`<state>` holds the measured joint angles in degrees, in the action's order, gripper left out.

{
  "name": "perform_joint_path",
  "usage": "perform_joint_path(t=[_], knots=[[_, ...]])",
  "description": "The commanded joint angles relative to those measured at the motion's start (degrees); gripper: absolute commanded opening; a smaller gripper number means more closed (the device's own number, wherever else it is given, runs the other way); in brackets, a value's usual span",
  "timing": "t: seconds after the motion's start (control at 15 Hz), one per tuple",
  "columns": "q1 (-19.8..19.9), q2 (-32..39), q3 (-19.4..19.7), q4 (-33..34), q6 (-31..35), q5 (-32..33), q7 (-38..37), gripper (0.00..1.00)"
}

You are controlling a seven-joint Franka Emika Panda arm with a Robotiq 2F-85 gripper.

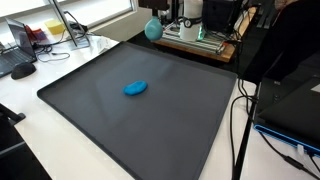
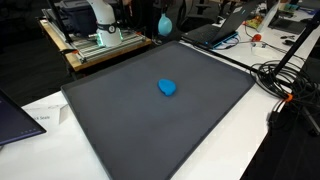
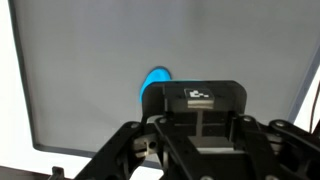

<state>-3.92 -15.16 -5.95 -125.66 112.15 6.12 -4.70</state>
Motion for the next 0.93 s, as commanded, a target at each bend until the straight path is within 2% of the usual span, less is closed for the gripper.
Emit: perform_joint_path(t=[0.0,0.47,0.87], knots=[[0.42,7.69,-0.68,6.02,1.88,2.11,-2.98,0.22],[-0.32,18.91,0.25,13.45,5.18,6.44,-6.79,0.22],[-0.65,23.89,1.73,14.34,11.04,7.84,-8.6,0.22]])
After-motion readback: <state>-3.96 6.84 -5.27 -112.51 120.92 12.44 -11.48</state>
